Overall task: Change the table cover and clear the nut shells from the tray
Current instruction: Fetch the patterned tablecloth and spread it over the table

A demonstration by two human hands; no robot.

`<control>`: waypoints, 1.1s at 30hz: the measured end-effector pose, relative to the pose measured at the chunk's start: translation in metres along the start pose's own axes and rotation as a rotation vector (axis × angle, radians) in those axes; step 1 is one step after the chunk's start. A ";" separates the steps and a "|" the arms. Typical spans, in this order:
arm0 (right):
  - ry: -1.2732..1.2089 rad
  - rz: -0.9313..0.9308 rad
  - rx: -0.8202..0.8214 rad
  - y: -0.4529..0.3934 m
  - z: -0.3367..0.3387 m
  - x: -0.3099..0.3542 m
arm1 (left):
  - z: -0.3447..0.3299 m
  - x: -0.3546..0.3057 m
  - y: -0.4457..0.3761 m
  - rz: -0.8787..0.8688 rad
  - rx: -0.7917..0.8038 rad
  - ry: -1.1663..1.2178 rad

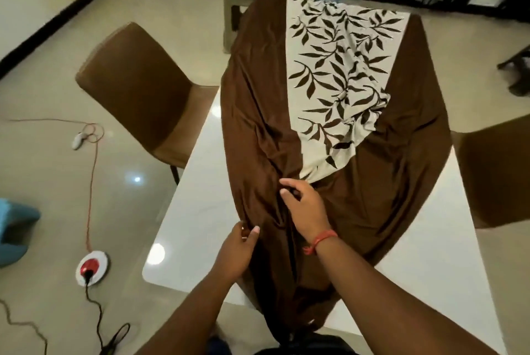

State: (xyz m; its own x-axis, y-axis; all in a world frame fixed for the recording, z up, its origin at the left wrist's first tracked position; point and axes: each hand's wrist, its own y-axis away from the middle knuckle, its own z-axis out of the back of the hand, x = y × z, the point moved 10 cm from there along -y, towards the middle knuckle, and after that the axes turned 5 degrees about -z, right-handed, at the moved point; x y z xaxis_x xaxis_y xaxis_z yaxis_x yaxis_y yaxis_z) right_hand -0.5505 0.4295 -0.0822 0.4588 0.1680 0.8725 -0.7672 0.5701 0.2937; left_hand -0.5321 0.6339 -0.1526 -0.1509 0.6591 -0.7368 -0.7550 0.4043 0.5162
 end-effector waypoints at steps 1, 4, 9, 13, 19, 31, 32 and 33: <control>-0.078 0.023 0.088 0.010 -0.015 0.017 | 0.003 0.003 -0.007 0.047 0.015 0.110; -0.238 0.018 0.311 0.037 -0.060 0.052 | 0.002 0.000 -0.011 0.095 0.160 0.320; -0.548 -0.063 0.311 0.056 -0.100 0.073 | 0.002 -0.004 0.007 0.376 0.717 0.777; -0.921 -0.109 0.155 0.059 -0.098 0.056 | 0.046 0.035 -0.018 0.301 0.454 0.743; 0.139 -0.347 -0.156 0.093 -0.067 -0.042 | 0.111 0.063 -0.026 0.270 0.362 1.016; 0.994 -0.337 -0.110 0.105 -0.074 -0.091 | 0.157 0.161 0.012 0.456 0.461 1.292; 1.048 -0.333 -0.121 0.103 -0.071 -0.087 | 0.161 0.164 0.011 0.438 0.434 1.298; 1.118 -0.313 -0.134 0.100 -0.067 -0.081 | 0.165 0.167 0.009 0.417 0.404 1.302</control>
State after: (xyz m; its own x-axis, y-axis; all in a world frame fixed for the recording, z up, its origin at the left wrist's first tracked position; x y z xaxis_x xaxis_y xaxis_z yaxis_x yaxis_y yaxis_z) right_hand -0.6346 0.5271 -0.1493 0.8095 0.5817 -0.0802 -0.5281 0.7809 0.3335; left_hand -0.4591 0.8524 -0.1993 -0.9493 -0.1807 -0.2571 -0.3127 0.6249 0.7154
